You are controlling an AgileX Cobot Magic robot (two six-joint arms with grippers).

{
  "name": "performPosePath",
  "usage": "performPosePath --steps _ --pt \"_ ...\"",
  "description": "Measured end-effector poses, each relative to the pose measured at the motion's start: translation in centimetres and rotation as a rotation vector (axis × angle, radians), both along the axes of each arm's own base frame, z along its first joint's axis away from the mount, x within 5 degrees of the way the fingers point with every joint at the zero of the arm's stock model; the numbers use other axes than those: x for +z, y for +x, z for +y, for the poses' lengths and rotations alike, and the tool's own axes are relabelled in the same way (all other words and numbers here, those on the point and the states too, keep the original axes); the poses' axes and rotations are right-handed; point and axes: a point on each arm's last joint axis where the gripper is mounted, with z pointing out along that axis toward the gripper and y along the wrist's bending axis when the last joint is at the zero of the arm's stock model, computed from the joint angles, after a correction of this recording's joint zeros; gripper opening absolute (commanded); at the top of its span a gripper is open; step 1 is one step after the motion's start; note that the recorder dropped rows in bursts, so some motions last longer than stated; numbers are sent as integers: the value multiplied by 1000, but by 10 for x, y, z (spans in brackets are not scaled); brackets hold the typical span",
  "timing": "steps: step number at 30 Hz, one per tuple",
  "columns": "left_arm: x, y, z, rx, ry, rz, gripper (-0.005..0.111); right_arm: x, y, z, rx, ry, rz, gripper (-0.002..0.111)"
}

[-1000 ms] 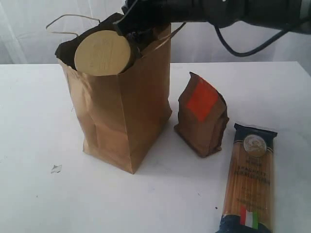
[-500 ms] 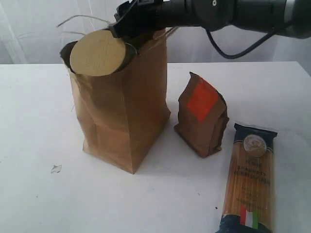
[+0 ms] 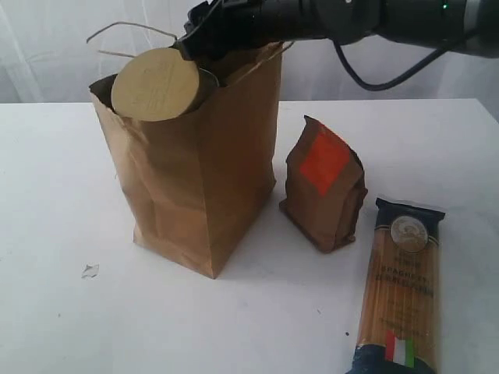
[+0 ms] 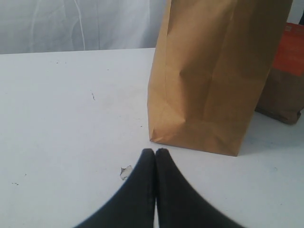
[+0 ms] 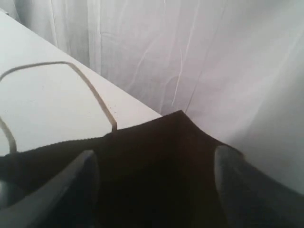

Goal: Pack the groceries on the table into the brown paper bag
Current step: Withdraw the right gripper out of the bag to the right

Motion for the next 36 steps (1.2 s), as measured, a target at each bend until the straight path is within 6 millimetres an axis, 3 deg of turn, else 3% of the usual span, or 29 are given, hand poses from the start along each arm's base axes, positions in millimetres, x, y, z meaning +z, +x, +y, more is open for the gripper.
performPosePath --steps 14,22,29,36 --pt "0 0 0 0 0 0 0 58 -48 -30 15 6 21 65" --pt "0 0 0 0 0 0 0 77 -98 -64 20 16 11 65" --pt "0 0 0 0 0 0 0 73 -147 -98 21 19 -2 65" --pt "0 0 0 0 0 0 0 49 -195 -131 -12 58 84 65"
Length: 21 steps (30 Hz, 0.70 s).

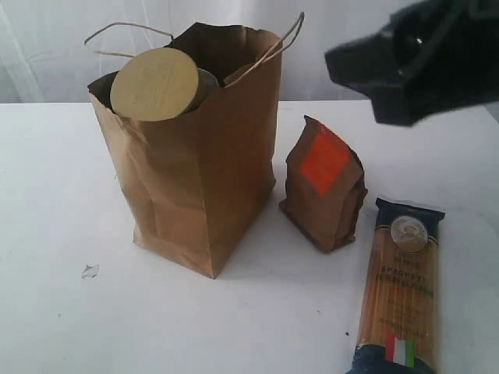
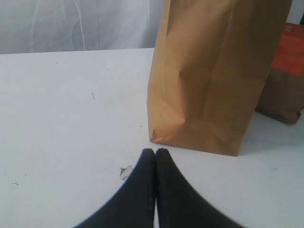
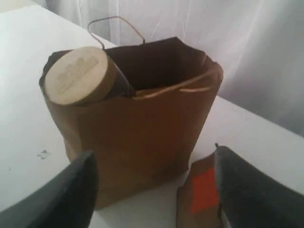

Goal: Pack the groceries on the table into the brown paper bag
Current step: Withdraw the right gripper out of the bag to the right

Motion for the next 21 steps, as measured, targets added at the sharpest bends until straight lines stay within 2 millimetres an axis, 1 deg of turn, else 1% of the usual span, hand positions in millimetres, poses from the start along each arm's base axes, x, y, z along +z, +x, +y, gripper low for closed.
performPosePath --steps 4,9,12,15,18,21 --pt "0 0 0 0 0 0 0 -21 -16 -18 -99 52 102 65" --pt "0 0 0 0 0 0 0 -47 -22 -46 -336 111 190 65" --pt "0 0 0 0 2 -1 0 -62 -22 -62 -510 145 238 65" --pt "0 0 0 0 2 -1 0 -75 -20 -73 -637 173 289 65" --pt "0 0 0 0 2 -1 0 -88 -15 -77 -705 176 336 65" --pt "0 0 0 0 2 -1 0 -98 -3 -77 -745 159 382 65"
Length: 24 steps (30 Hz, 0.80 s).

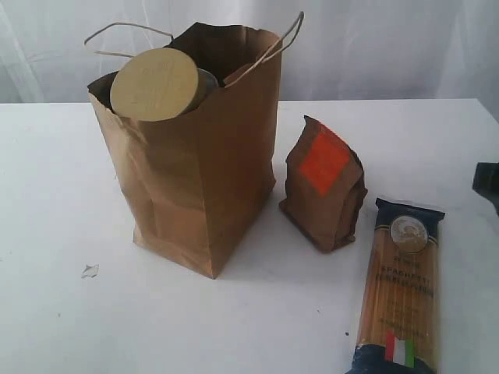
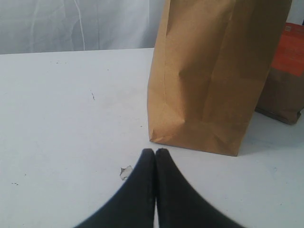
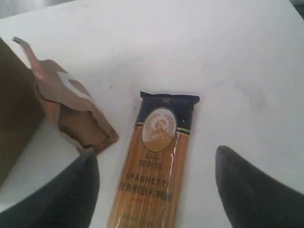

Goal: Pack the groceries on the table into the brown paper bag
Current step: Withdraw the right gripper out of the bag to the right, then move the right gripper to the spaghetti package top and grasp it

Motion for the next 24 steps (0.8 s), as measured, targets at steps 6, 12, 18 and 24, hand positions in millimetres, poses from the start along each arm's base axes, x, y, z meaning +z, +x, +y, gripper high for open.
performPosePath --steps 6,12,18,24 --pt "0 0 0 0 0 0 0 -24 38 2 8 7 66 65" --pt "0 0 0 0 0 0 0 -55 79 2 39 44 98 65" --pt "0 0 0 0 0 0 0 -87 101 -1 41 27 173 79" --pt "0 0 0 0 0 0 0 -105 120 2 43 20 227 93"
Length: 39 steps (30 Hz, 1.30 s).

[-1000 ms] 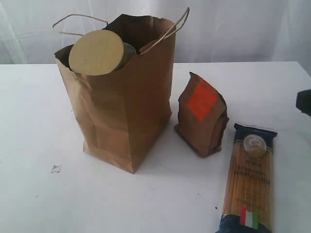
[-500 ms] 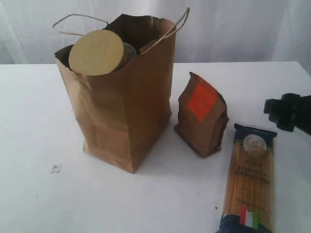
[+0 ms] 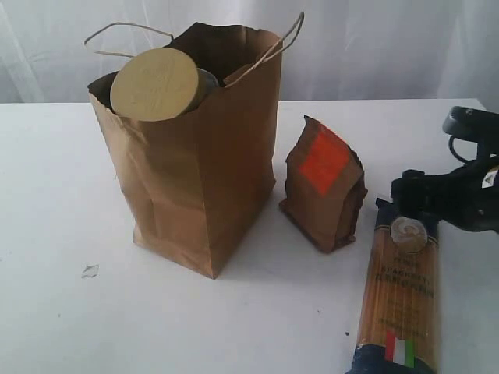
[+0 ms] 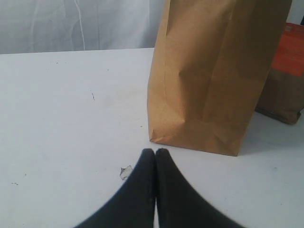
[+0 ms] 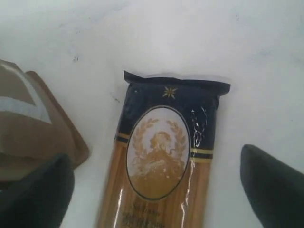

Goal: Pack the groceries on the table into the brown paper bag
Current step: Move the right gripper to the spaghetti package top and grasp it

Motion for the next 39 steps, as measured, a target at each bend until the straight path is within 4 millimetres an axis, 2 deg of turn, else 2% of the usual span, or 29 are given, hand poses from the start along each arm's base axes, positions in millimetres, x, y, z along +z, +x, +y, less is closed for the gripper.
performPosePath --steps 10,16,27,35,39 --pt "0 0 0 0 0 0 0 -9 29 0 -22 9 5 94" --pt "0 0 0 0 0 0 0 -22 35 -6 -78 32 45 94" --pt "0 0 0 0 0 0 0 -54 49 -5 -122 58 100 93" --pt "0 0 0 0 0 0 0 -69 63 -4 -120 52 128 93" --pt "0 0 0 0 0 0 0 -73 68 0 -62 13 132 92"
